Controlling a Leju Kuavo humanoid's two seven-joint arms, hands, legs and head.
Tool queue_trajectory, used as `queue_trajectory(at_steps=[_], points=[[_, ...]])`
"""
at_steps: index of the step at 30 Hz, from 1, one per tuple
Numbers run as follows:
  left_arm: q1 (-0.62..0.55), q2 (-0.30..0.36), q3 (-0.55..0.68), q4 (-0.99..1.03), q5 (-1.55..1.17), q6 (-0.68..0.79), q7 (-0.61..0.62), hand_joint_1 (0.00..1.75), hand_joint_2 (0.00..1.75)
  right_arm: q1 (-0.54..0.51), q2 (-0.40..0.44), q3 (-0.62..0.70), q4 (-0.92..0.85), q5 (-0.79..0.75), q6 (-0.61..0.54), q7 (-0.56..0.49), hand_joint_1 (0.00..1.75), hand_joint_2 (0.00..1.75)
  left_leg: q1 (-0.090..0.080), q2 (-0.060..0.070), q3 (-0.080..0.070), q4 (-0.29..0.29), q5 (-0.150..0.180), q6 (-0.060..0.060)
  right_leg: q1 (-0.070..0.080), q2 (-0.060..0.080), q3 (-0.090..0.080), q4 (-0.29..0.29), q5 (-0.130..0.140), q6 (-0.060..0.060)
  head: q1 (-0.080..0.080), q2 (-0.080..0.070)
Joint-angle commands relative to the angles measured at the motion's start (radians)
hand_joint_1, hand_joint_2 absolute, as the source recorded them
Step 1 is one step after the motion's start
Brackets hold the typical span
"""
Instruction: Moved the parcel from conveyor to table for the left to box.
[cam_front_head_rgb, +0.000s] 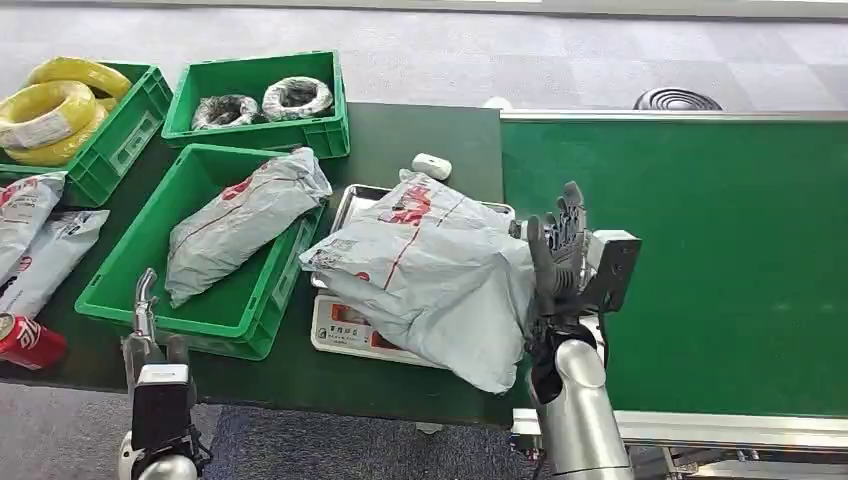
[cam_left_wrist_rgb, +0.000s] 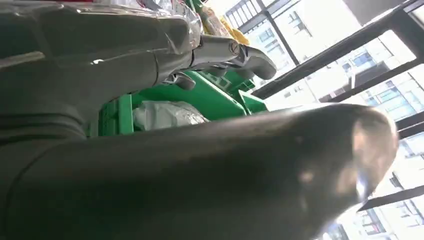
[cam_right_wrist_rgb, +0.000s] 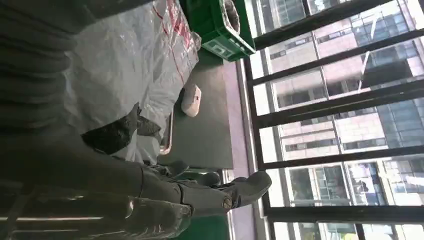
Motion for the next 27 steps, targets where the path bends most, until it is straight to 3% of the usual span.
queue_trajectory(at_steps=[1,5,9,11,15,19,20,22,24,27], points=[[-0.030,0.004,-0.020,0.058,0.008,0.013,0.005,0.00,0.00,-0.040,-0.007,-0.054,0.121,0.009,-0.044,-0.059,0.00,0.00,0.000,0.002,0.002,-0.002,0.001,0.000,0.000,-0.002,0.002,-0.002,0.001,0.000,0.000,0.000],[-0.028,0.006,-0.021,0.059,0.010,0.017,0.006,0.00,0.00,-0.021,-0.012,-0.038,0.047,0.010,-0.061,-0.071,0.00,0.00,0.000,0.001,0.001,-0.001,0.000,0.000,0.000,-0.002,0.001,-0.001,0.000,0.000,0.000,0.000],[-0.027,0.010,-0.026,0.063,0.016,0.018,0.000,0.00,0.00,0.016,-0.031,-0.006,-0.102,0.129,-0.195,-0.126,0.00,0.00,0.000,0.001,0.000,0.000,0.000,0.000,0.000,-0.002,-0.001,0.000,0.000,0.000,0.000,0.000],[-0.028,0.013,-0.026,0.069,0.019,0.018,-0.003,0.00,0.00,0.032,-0.037,-0.001,-0.163,0.133,-0.196,-0.109,0.00,0.00,-0.001,0.000,-0.001,0.000,0.001,0.000,0.000,-0.004,0.000,0.000,0.000,0.000,0.000,0.000],[-0.024,0.019,-0.026,0.072,0.033,0.019,-0.013,0.00,0.00,0.090,-0.043,-0.007,-0.348,0.268,-0.354,-0.145,0.00,0.00,-0.001,0.000,0.000,0.000,0.000,0.000,0.000,-0.003,0.000,0.000,0.000,0.000,0.000,0.000],[-0.010,0.018,-0.018,0.063,0.039,0.022,-0.016,0.00,0.00,0.168,-0.045,-0.036,-0.475,0.390,-0.469,-0.112,0.00,0.00,-0.001,-0.002,0.000,-0.001,0.000,0.000,0.000,-0.005,0.000,-0.001,-0.001,0.000,0.000,0.000],[-0.008,0.019,-0.017,0.061,0.040,0.021,-0.017,0.00,0.00,0.174,-0.046,-0.038,-0.478,0.389,-0.471,-0.113,0.00,0.00,0.000,-0.001,0.001,-0.001,0.000,0.000,0.000,-0.004,0.001,-0.001,-0.001,0.000,0.000,0.000],[0.013,0.023,-0.014,0.048,0.043,0.030,-0.018,0.00,0.00,0.229,0.018,-0.136,-0.512,0.557,-0.489,-0.102,0.00,0.00,0.000,0.000,0.001,-0.001,0.000,0.000,0.000,-0.004,0.002,-0.002,-0.001,0.000,0.000,0.000],[0.025,0.023,-0.008,0.041,0.048,0.034,-0.020,0.00,0.00,0.260,0.034,-0.167,-0.516,0.623,-0.489,-0.091,0.00,0.00,0.000,-0.001,0.001,-0.001,0.000,0.000,0.000,-0.004,0.001,-0.002,-0.001,0.000,0.000,0.000],[0.044,0.023,0.003,0.018,0.056,0.039,-0.026,0.00,0.00,0.316,0.019,-0.139,-0.501,0.673,-0.489,-0.029,0.00,0.00,0.000,0.000,0.002,-0.001,-0.001,0.000,0.000,-0.003,0.002,-0.002,-0.001,0.000,0.000,0.000]])
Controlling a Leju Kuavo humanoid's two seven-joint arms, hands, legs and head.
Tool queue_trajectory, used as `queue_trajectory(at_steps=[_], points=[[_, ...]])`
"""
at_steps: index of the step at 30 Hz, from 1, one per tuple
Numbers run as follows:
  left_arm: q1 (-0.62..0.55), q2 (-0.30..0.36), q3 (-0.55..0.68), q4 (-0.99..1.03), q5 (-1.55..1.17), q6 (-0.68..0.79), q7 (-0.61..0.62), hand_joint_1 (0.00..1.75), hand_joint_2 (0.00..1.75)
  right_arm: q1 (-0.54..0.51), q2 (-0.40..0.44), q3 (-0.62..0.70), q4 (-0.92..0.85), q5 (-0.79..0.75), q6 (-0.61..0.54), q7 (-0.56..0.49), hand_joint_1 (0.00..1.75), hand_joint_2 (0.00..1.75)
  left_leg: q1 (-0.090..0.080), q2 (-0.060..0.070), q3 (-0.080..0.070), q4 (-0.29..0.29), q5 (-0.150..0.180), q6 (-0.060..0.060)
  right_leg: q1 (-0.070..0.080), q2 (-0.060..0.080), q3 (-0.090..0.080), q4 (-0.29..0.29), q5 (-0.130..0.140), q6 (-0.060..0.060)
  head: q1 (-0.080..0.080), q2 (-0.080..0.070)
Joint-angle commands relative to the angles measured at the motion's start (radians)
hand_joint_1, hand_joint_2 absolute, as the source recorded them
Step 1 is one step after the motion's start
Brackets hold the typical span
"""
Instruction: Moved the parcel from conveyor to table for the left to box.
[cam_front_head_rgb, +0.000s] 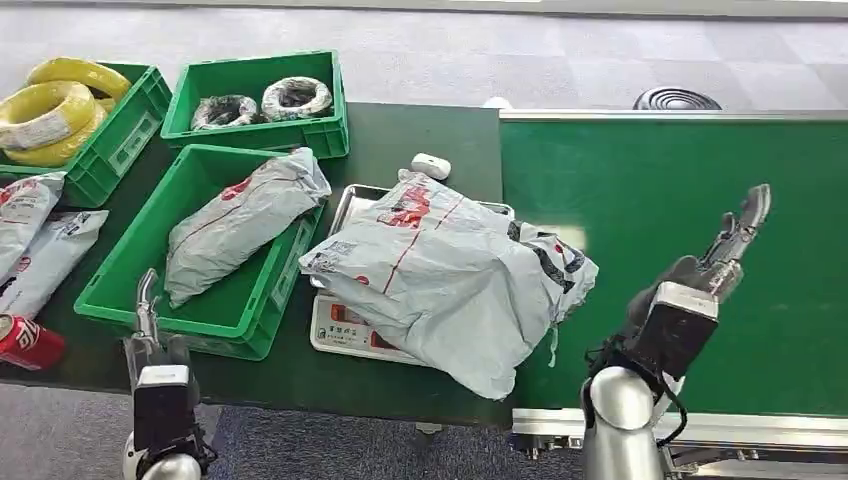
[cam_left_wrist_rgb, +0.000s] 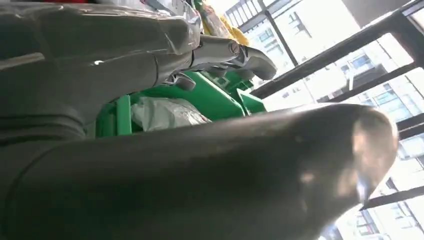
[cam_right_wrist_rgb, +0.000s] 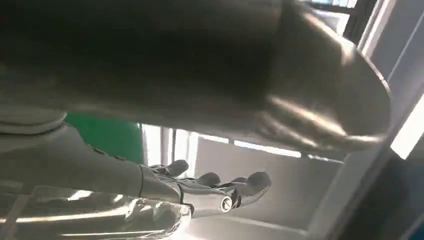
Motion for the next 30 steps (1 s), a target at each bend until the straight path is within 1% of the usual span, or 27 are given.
queue_trajectory(at_steps=[1,2,3,4,5,6,7,8,9,11,13,14,15,16,17,18,19,21,23,25,26,27,28,29,30], points=[[0.046,0.015,0.027,-0.007,0.021,0.014,-0.010,0.00,0.00,0.167,0.005,-0.056,-0.063,0.118,0.039,0.140,0.00,1.75,0.000,0.000,0.002,-0.002,0.000,0.000,0.000,-0.004,0.003,-0.002,-0.001,0.000,0.000,0.000],[0.047,0.016,0.030,-0.010,0.022,0.014,-0.012,0.00,0.00,0.177,-0.007,-0.040,-0.044,0.109,0.083,0.164,0.00,1.75,0.000,0.001,0.002,-0.002,0.000,0.000,0.001,-0.004,0.003,-0.002,-0.001,0.000,0.000,0.000],[0.044,0.019,0.033,-0.012,0.023,0.013,-0.014,0.00,0.00,0.188,-0.027,-0.002,0.005,0.069,0.194,0.189,0.00,1.75,0.000,0.001,0.002,-0.001,0.000,0.000,0.001,-0.003,0.002,-0.002,0.000,0.000,0.000,0.000],[0.031,0.026,0.034,-0.010,0.022,0.011,-0.021,0.00,0.00,0.188,-0.032,0.017,0.059,0.034,0.276,0.192,0.00,1.75,0.000,0.002,0.003,-0.003,0.000,0.000,0.001,-0.003,0.004,-0.003,0.000,0.000,0.000,0.000],[0.017,0.029,0.037,-0.004,0.024,0.011,-0.021,0.00,0.00,0.175,-0.018,0.016,0.127,0.030,0.255,0.150,0.00,1.75,0.000,0.003,0.003,-0.003,0.000,0.000,0.001,-0.003,0.004,-0.004,0.000,0.000,0.000,0.000],[0.007,0.029,0.040,-0.001,0.024,0.008,-0.020,0.00,0.00,0.164,-0.016,0.022,0.173,0.026,0.258,0.138,0.00,1.75,0.001,0.002,0.004,-0.003,0.000,0.000,0.001,-0.004,0.005,-0.005,0.000,0.000,0.000,0.000],[-0.021,0.035,0.036,0.008,0.018,0.003,-0.031,0.00,0.00,0.146,-0.022,0.049,0.253,-0.005,0.348,0.150,0.00,1.75,0.001,0.004,0.004,-0.005,0.001,0.000,0.002,-0.003,0.006,-0.006,0.002,0.000,0.000,0.000],[-0.049,0.041,0.031,0.015,0.004,0.001,-0.034,0.00,0.00,0.125,-0.021,0.065,0.331,-0.006,0.374,0.151,0.00,1.75,0.001,0.005,0.005,-0.005,0.001,0.000,0.001,-0.002,0.005,-0.005,0.002,0.000,0.000,0.000],[-0.067,0.045,0.028,0.015,-0.009,0.001,-0.026,0.00,0.00,0.104,-0.015,0.072,0.399,-0.009,0.361,0.130,0.00,1.75,0.001,0.002,0.003,-0.002,0.000,-0.001,0.002,0.000,0.004,-0.003,0.001,-0.001,0.000,0.000],[-0.104,0.052,0.015,0.010,-0.055,0.021,-0.029,0.00,0.00,0.072,-0.003,0.097,0.524,-0.014,0.376,0.123,0.00,1.75,0.002,0.003,0.003,-0.002,0.001,-0.001,0.002,0.000,0.003,-0.002,0.001,-0.001,0.000,0.000],[-0.140,0.055,0.005,-0.001,-0.067,0.028,-0.025,0.00,0.00,0.042,0.007,0.121,0.611,-0.011,0.368,0.109,0.00,1.75,0.002,0.003,0.003,-0.003,0.002,-0.001,0.003,-0.003,0.003,-0.004,0.003,-0.001,0.000,0.000],[-0.190,0.061,-0.008,0.008,-0.099,0.045,-0.019,0.00,0.00,0.005,0.017,0.135,0.686,-0.017,0.377,0.112,0.00,1.75,0.002,0.001,0.002,-0.002,0.002,-0.001,0.003,-0.003,0.004,-0.003,0.002,-0.001,0.000,0.000],[-0.201,0.062,-0.013,0.007,-0.105,0.046,-0.004,0.00,0.00,-0.006,0.020,0.136,0.708,-0.020,0.367,0.105,0.00,1.75,0.002,0.001,0.001,-0.001,0.001,-0.001,0.003,-0.002,0.003,-0.001,0.001,-0.001,0.000,0.000],[-0.237,0.065,-0.022,0.013,-0.112,0.047,-0.005,0.00,0.00,-0.031,0.022,0.148,0.757,-0.021,0.367,0.099,0.00,1.75,0.002,0.003,0.001,-0.002,0.002,-0.001,0.003,-0.002,0.002,-0.002,0.002,-0.001,0.000,0.000],[-0.307,0.075,-0.051,0.039,-0.155,0.051,0.002,0.00,0.00,-0.064,0.030,0.161,0.826,-0.036,0.390,0.093,0.00,1.75,0.002,0.003,0.001,-0.001,0.002,-0.001,0.003,-0.002,0.002,-0.001,0.002,-0.001,0.000,0.000],[-0.347,0.076,-0.067,0.051,-0.170,0.048,0.024,0.00,0.00,-0.077,0.034,0.167,0.853,-0.035,0.376,0.090,0.00,1.75,0.002,0.000,0.000,0.000,0.002,-0.001,0.003,-0.003,0.002,0.000,0.001,-0.001,0.000,0.000],[-0.424,0.089,-0.113,0.074,-0.223,0.045,0.034,0.00,1.75,-0.106,0.038,0.186,0.915,-0.030,0.381,0.091,0.00,1.75,0.003,-0.001,-0.001,0.000,0.003,-0.001,0.003,-0.006,0.001,0.000,0.002,-0.001,0.000,0.000],[-0.488,0.087,-0.147,0.091,-0.258,0.047,0.094,0.00,1.75,-0.121,0.044,0.190,0.952,-0.038,0.371,0.078,0.00,1.75,0.003,-0.004,-0.001,0.001,0.003,-0.001,0.004,-0.008,0.001,0.001,0.001,-0.001,0.000,0.000],[-0.556,0.089,-0.219,0.123,-0.314,0.034,0.127,0.00,1.75,-0.138,0.046,0.202,0.990,-0.041,0.372,0.077,0.00,1.75,0.003,-0.003,-0.001,0.000,0.003,-0.001,0.003,-0.008,0.001,0.000,0.001,0.000,0.000,0.000],[-0.587,0.086,-0.273,0.143,-0.358,0.021,0.147,0.00,1.75,-0.144,0.045,0.205,1.006,-0.041,0.365,0.081,0.00,1.75,0.002,-0.002,-0.001,0.000,0.004,-0.001,0.003,-0.008,0.001,0.000,0.002,-0.001,0.000,0.000],[-0.610,0.072,-0.321,0.159,-0.405,0.011,0.170,0.00,1.75,-0.150,0.046,0.204,1.017,-0.042,0.364,0.083,0.00,1.75,0.002,0.003,0.001,0.000,0.003,-0.001,0.003,-0.002,0.001,0.000,0.004,-0.002,0.000,0.000],[-0.610,0.072,-0.321,0.159,-0.405,0.011,0.170,0.00,1.75,-0.150,0.046,0.204,1.017,-0.042,0.364,0.083,0.00,1.75,0.002,0.005,0.002,0.000,0.003,-0.001,0.003,0.001,0.002,0.000,0.004,-0.003,0.000,0.000],[-0.649,0.052,-0.410,0.198,-0.482,-0.030,0.204,0.00,1.75,-0.158,0.045,0.200,1.032,-0.042,0.357,0.087,0.00,1.75,0.002,0.013,0.005,0.000,0.001,-0.002,0.003,0.007,0.002,0.000,0.004,-0.004,0.000,0.000],[-0.663,0.032,-0.435,0.222,-0.503,-0.020,0.226,0.00,1.75,-0.162,0.044,0.199,1.037,-0.042,0.357,0.085,0.00,1.75,0.002,0.014,0.005,-0.001,0.002,-0.002,0.003,0.007,0.002,0.000,0.006,-0.005,0.000,0.000],[-0.667,0.025,-0.444,0.231,-0.509,-0.012,0.232,0.00,1.75,-0.163,0.043,0.198,1.038,-0.043,0.357,0.084,0.00,1.75,0.003,0.016,0.007,0.000,0.001,-0.003,0.003,0.011,0.002,0.000,0.006,-0.005,0.000,0.000]])
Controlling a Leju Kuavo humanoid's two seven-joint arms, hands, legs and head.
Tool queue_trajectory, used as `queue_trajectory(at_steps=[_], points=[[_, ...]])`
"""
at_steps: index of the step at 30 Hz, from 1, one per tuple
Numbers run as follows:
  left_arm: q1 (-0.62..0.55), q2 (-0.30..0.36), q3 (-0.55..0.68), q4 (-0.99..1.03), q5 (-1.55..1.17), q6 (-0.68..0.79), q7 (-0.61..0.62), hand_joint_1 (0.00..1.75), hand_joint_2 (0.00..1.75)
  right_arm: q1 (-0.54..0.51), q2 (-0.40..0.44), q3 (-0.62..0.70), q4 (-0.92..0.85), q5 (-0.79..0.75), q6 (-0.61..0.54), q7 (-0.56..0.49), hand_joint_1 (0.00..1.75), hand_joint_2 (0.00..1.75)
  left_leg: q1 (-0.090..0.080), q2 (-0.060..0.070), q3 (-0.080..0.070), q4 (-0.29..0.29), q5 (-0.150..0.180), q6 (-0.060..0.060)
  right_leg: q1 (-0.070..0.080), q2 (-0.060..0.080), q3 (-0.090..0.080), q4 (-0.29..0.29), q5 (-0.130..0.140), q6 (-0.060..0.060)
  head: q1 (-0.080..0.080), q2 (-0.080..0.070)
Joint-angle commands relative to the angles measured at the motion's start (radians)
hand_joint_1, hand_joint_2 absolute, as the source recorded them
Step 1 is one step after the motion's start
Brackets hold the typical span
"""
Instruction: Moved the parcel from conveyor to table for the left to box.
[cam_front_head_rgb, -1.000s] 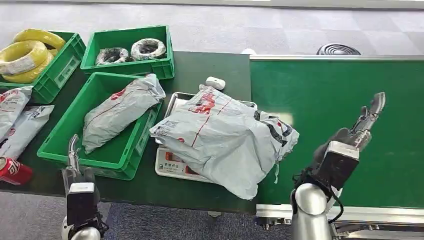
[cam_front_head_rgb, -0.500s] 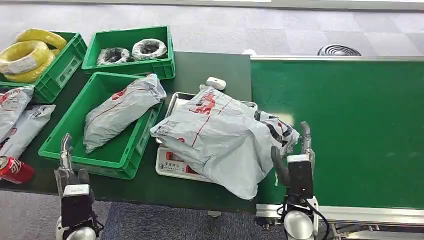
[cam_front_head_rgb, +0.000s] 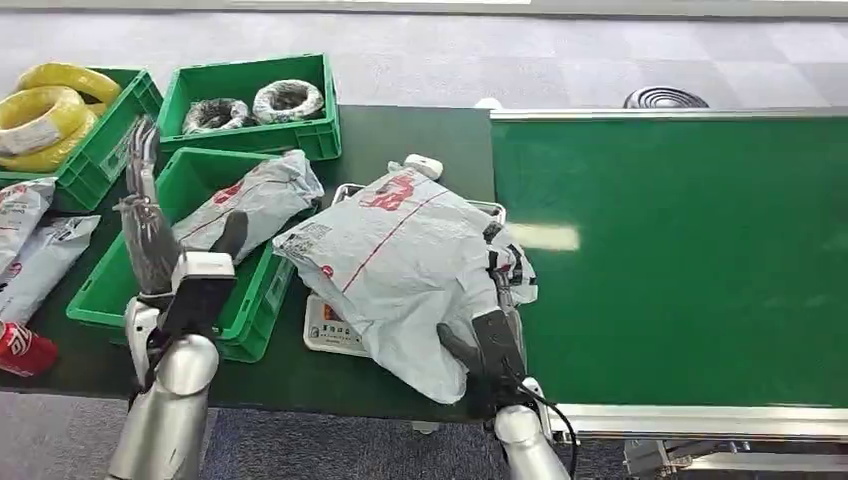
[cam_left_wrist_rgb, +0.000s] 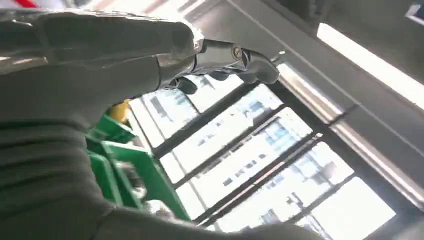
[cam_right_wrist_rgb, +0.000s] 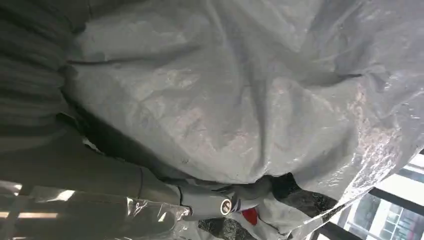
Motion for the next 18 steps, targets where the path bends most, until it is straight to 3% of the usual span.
queue_trajectory(at_steps=[1,7,8,15,16,18], points=[[-0.221,-0.024,-0.334,0.224,-0.154,-0.050,0.097,0.00,1.75,-0.084,-0.006,0.047,0.254,-0.003,-0.006,0.014,0.00,1.75,0.001,-0.005,-0.002,0.000,0.004,0.000,0.001,-0.009,0.000,-0.001,0.002,0.001,0.000,0.000],[-0.224,-0.040,-0.361,0.260,-0.126,-0.074,0.104,0.00,1.75,-0.092,-0.010,0.038,0.280,-0.007,-0.024,0.020,0.00,1.75,0.003,0.011,0.005,0.000,0.000,-0.002,0.003,0.009,0.002,0.000,0.006,-0.002,0.000,0.000],[-0.228,-0.039,-0.362,0.270,-0.118,-0.081,0.105,0.00,0.00,-0.091,-0.010,0.035,0.284,-0.008,-0.031,0.022,0.00,1.75,0.003,0.009,0.002,-0.002,0.003,-0.002,0.003,0.005,0.000,-0.001,0.008,-0.002,0.000,0.000],[-0.243,-0.030,-0.371,0.309,-0.082,-0.118,0.084,0.00,0.00,-0.086,-0.013,0.033,0.285,-0.014,-0.041,0.014,0.00,1.75,0.005,0.010,0.005,-0.001,0.004,-0.004,0.006,0.007,0.001,-0.001,0.010,-0.003,0.000,0.000],[-0.243,-0.027,-0.379,0.313,-0.082,-0.124,0.084,0.00,0.00,-0.081,-0.012,0.043,0.263,0.015,-0.132,-0.005,0.00,1.75,0.004,0.008,0.004,-0.002,0.006,-0.004,0.005,0.004,0.000,-0.002,0.011,-0.003,0.000,0.000],[-0.241,-0.024,-0.376,0.313,-0.073,-0.126,0.086,0.00,0.00,-0.080,-0.011,0.039,0.225,0.013,-0.164,-0.014,0.00,1.75,0.005,0.010,0.005,-0.001,0.005,-0.004,0.005,0.007,0.001,0.000,0.010,-0.003,0.000,0.000]])
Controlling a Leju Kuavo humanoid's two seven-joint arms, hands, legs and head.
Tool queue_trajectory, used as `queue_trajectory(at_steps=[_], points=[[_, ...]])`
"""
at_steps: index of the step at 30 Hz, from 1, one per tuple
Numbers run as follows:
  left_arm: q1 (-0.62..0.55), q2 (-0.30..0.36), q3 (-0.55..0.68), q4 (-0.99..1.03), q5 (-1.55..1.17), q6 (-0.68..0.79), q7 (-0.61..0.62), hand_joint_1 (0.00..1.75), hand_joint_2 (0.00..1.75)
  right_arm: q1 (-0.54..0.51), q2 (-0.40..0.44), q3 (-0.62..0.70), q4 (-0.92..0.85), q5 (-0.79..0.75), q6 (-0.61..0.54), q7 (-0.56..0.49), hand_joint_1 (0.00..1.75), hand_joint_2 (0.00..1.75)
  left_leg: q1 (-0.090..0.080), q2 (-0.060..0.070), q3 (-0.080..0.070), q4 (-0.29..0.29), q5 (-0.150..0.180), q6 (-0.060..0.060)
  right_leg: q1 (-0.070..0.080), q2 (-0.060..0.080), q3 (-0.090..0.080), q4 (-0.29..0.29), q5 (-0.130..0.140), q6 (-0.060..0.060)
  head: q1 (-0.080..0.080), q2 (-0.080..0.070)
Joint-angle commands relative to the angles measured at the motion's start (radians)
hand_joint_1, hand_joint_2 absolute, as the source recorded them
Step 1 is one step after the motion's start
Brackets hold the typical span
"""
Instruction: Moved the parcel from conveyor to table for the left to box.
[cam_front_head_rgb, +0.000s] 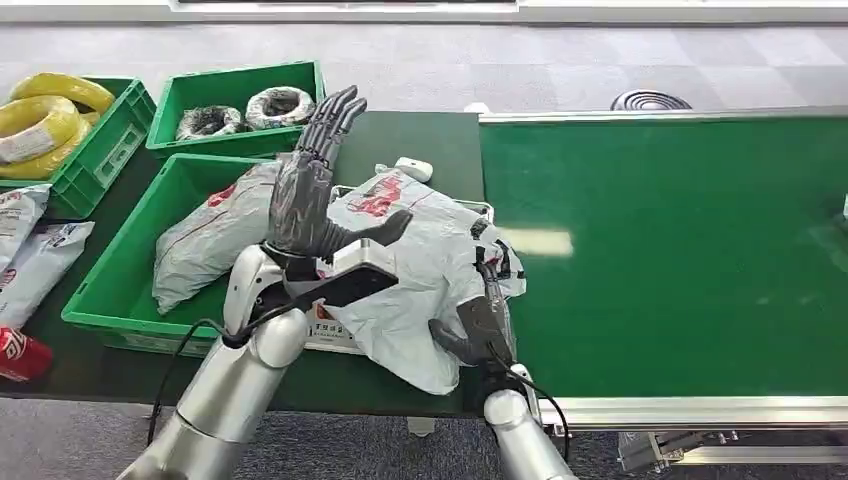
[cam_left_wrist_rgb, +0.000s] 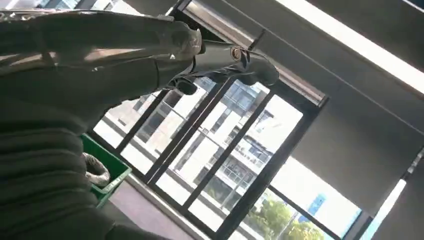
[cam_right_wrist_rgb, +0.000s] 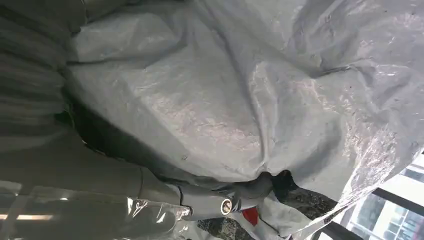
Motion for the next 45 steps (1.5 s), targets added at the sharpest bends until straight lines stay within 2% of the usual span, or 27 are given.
queue_trajectory(at_steps=[1,2,3,4,5,6,7,8,10,11,12,14,15,16,19,22,23,25,27,31,33,37,45], points=[[-0.049,0.025,-0.060,0.119,0.024,-0.024,-0.006,0.00,0.00,0.022,-0.015,0.034,0.045,0.023,-0.111,0.001,0.00,1.75,0.000,-0.003,-0.006,0.000,0.003,0.000,0.000,-0.006,-0.004,0.000,0.001,0.001,0.000,0.000],[-0.049,0.026,-0.055,0.120,0.036,-0.022,-0.005,0.00,0.00,0.033,-0.025,0.062,-0.008,0.101,-0.240,0.018,0.00,1.75,0.000,-0.005,-0.008,-0.001,0.005,0.001,0.000,-0.009,-0.006,-0.001,0.003,0.001,0.000,0.000],[-0.050,0.029,-0.054,0.120,0.040,-0.024,-0.006,0.00,0.00,0.044,-0.033,0.069,-0.053,0.110,-0.219,0.048,0.00,1.75,-0.001,-0.007,-0.009,0.000,0.005,0.001,-0.001,-0.010,-0.006,0.000,0.002,0.001,0.000,0.000],[-0.049,0.029,-0.048,0.120,0.050,-0.024,-0.009,0.00,0.00,0.058,-0.041,0.078,-0.119,0.156,-0.310,0.049,0.00,1.75,-0.001,-0.009,-0.010,-0.002,0.007,0.001,-0.001,-0.013,-0.007,-0.001,0.002,0.001,0.000,0.000],[-0.049,0.031,-0.047,0.123,0.053,-0.024,-0.011,0.00,0.00,0.080,-0.041,0.043,-0.205,0.178,-0.322,0.036,0.00,1.75,-0.001,-0.010,-0.008,-0.001,0.006,0.001,-0.001,-0.012,-0.004,0.000,0.001,0.001,0.000,0.000],[-0.047,0.030,-0.042,0.135,0.061,-0.021,-0.021,0.00,0.00,0.155,0.009,-0.139,-0.483,0.390,-0.322,-0.003,0.00,1.75,-0.001,-0.012,-0.009,0.000,0.005,0.001,-0.001,-0.013,-0.005,0.000,0.000,0.002,0.000,0.000],[-0.043,0.029,-0.040,0.141,0.067,-0.023,-0.028,0.00,0.00,0.176,0.039,-0.179,-0.573,0.380,-0.322,-0.050,0.00,1.75,-0.001,-0.014,-0.010,0.000,0.005,0.001,-0.001,-0.014,-0.005,0.001,0.000,0.001,0.000,0.000],[-0.036,0.018,-0.034,0.175,0.078,-0.023,-0.057,0.00,0.00,0.227,0.034,-0.176,-0.791,0.322,-0.322,-0.089,0.00,1.75,-0.002,-0.017,-0.014,0.000,0.006,0.001,-0.002,-0.019,-0.008,0.002,-0.001,0.002,0.000,0.000],[-0.029,-0.006,-0.028,0.221,0.098,-0.023,-0.097,0.00,0.00,0.270,0.020,-0.146,-1.101,0.154,-0.322,-0.176,0.00,1.75,-0.003,-0.022,-0.020,0.002,0.007,0.002,-0.004,-0.024,-0.013,0.004,-0.002,0.002,0.000,0.000],[-0.030,-0.014,-0.028,0.235,0.105,-0.025,-0.106,0.00,0.00,0.274,0.020,-0.142,-1.174,0.126,-0.322,-0.204,0.00,1.75,-0.003,-0.023,-0.021,0.002,0.007,0.003,-0.003,-0.025,-0.014,0.004,-0.002,0.003,0.000,0.000],[-0.032,-0.018,-0.030,0.243,0.104,-0.021,-0.110,0.00,0.00,0.273,0.007,-0.120,-1.213,0.125,-0.322,-0.178,0.00,1.75,-0.003,-0.025,-0.024,0.002,0.008,0.003,-0.004,-0.027,-0.016,0.004,-0.002,0.003,-0.001,0.000],[-0.034,-0.019,-0.033,0.244,0.105,-0.023,-0.111,0.00,0.00,0.267,0.012,-0.115,-1.237,0.118,-0.322,-0.190,0.00,1.75,-0.003,-0.029,-0.026,0.003,0.008,0.004,-0.003,-0.033,-0.016,0.003,-0.003,0.003,0.000,0.000],[-0.034,-0.019,-0.033,0.244,0.105,-0.023,-0.111,0.00,0.00,0.267,0.012,-0.115,-1.237,0.118,-0.322,-0.190,0.00,1.75,-0.003,-0.028,-0.026,0.003,0.007,0.004,-0.003,-0.032,-0.016,0.002,-0.003,0.004,0.000,0.000],[-0.037,-0.018,-0.033,0.236,0.105,-0.026,-0.111,0.00,0.00,0.264,0.038,-0.132,-1.232,0.103,-0.322,-0.248,0.00,1.75,-0.003,-0.027,-0.026,0.002,0.007,0.003,-0.003,-0.029,-0.017,0.002,-0.003,0.004,0.000,0.000],[-0.047,-0.015,-0.031,0.218,0.106,-0.036,-0.094,0.00,0.00,0.227,0.038,-0.107,-1.249,0.087,-0.322,-0.261,0.00,1.75,-0.003,-0.027,-0.027,0.002,0.007,0.003,-0.004,-0.030,-0.018,0.002,-0.003,0.004,0.000,0.000],[-0.064,-0.014,-0.028,0.211,0.102,-0.047,-0.075,0.00,0.00,0.196,0.042,-0.092,-1.235,0.111,-0.322,-0.232,0.00,1.75,-0.002,-0.024,-0.029,0.002,0.007,0.003,-0.003,-0.026,-0.020,0.002,-0.002,0.004,0.000,0.000],[-0.069,-0.014,-0.025,0.213,0.101,-0.049,-0.068,0.00,0.00,0.185,0.027,-0.079,-1.213,0.108,-0.322,-0.178,0.00,1.75,-0.003,-0.025,-0.029,0.002,0.007,0.003,-0.003,-0.028,-0.020,0.002,-0.002,0.004,0.000,0.000],[-0.071,-0.013,-0.022,0.213,0.101,-0.053,-0.066,0.00,0.00,0.180,0.031,-0.099,-1.197,0.111,-0.322,-0.173,0.00,1.75,-0.002,-0.025,-0.028,0.002,0.007,0.003,-0.003,-0.026,-0.019,0.001,-0.002,0.004,0.000,0.000],[-0.071,-0.013,-0.018,0.212,0.096,-0.051,-0.057,0.00,0.00,0.186,0.041,-0.132,-1.167,0.086,-0.322,-0.150,0.00,1.75,-0.002,-0.024,-0.027,0.001,0.008,0.003,-0.003,-0.027,-0.018,0.001,-0.002,0.004,0.000,0.000],[-0.064,-0.010,-0.012,0.204,0.091,-0.056,-0.050,0.00,0.00,0.210,0.046,-0.192,-1.147,0.028,-0.322,-0.175,0.00,1.75,-0.002,-0.025,-0.027,0.001,0.008,0.003,-0.003,-0.027,-0.017,0.000,-0.002,0.004,0.000,0.000],[-0.063,-0.011,-0.009,0.205,0.085,-0.059,-0.048,0.00,0.00,0.226,0.075,-0.238,-1.167,0.020,-0.322,-0.213,0.00,1.75,-0.002,-0.025,-0.026,0.001,0.008,0.003,-0.003,-0.028,-0.016,0.000,-0.002,0.004,0.000,0.000],[-0.059,-0.014,-0.007,0.201,0.082,-0.064,-0.048,0.00,0.00,0.240,0.078,-0.276,-1.214,-0.006,-0.322,-0.222,0.00,1.75,-0.002,-0.027,-0.027,0.001,0.008,0.003,-0.003,-0.029,-0.017,0.000,-0.002,0.004,0.000,0.000],[-0.050,-0.016,0.003,0.184,0.060,-0.069,-0.038,0.00,0.00,0.234,0.078,-0.569,-1.290,-0.165,-0.322,-0.261,0.00,1.75,-0.002,-0.029,-0.027,0.001,0.008,0.004,-0.003,-0.030,-0.017,0.000,-0.002,0.004,0.000,0.000]])
